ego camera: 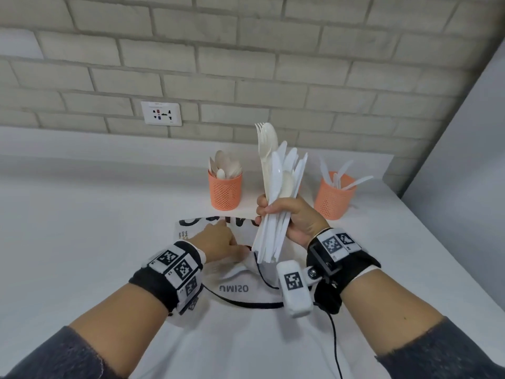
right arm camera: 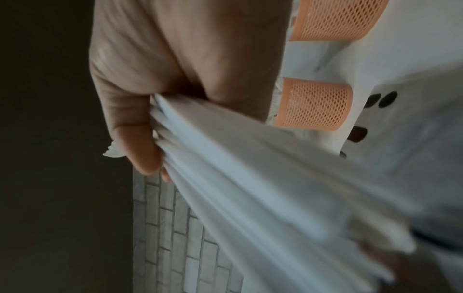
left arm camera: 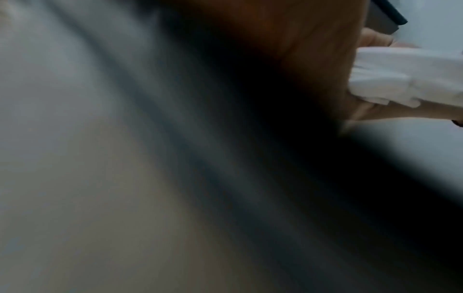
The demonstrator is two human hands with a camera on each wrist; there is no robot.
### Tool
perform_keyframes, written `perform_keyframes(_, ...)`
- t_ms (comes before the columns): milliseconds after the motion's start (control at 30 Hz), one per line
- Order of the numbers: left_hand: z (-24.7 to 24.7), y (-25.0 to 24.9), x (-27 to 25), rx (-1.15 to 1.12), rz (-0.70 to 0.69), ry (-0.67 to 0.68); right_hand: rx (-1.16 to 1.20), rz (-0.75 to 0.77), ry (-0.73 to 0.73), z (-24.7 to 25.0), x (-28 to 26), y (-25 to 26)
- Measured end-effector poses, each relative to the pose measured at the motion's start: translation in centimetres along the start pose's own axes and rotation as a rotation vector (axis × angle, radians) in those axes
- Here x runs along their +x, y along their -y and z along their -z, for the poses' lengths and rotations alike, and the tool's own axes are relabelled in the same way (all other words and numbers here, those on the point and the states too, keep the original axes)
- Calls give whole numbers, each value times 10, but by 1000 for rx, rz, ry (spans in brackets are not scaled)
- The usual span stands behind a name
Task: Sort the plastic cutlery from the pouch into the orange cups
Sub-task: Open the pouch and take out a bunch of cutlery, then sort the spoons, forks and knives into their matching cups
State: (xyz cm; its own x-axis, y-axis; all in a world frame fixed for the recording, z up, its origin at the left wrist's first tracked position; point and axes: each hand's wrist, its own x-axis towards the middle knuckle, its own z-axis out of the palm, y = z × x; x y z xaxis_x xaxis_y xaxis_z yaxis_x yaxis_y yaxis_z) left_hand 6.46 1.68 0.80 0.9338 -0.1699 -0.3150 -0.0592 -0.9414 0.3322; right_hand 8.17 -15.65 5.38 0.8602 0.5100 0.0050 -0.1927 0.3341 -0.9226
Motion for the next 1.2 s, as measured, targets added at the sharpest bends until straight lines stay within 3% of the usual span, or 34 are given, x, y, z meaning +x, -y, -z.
perform_keyframes(200, 8, 19, 2, 204, 108, -10, -8, -25, -100, 16, -2, 1)
perform_keyframes(300, 25, 24, -6, 272, 157, 80, -5, -24, -148, 21, 0, -2)
perform_keyframes(433, 53, 17, -22, 159, 192, 180, -26, -35, -222, 27, 4, -7)
perform_keyframes(500, 59, 7, -24, 163, 159, 119, -46, -42, -247, 29, 6, -9)
perform_keyframes(633, 53, -25, -20, 110, 43, -188, -62, -60, -232, 32, 9, -11)
perform_keyframes(667, 54, -32, -18, 98, 35, -200, -68, -64, -218, 32, 10, -10)
perform_keyframes(700, 55, -39, -19, 113, 41, -156, -81, -71, -202, 34, 11, -9)
perform_keyframes(867, 35, -53, -14, 471, 65, 352, -120, -62, -148, 45, 11, 4)
perform_keyframes(933, 21, -52, -12, 520, 94, 431, -122, -50, -128, 51, 9, 10)
perform_keyframes(1067, 23, -70, -9, 443, 80, 308, -140, -61, -89, 63, 5, 19)
perform_keyframes(1200, 45, -101, 13, -61, 49, 22, -155, -67, -57, 74, 4, 25)
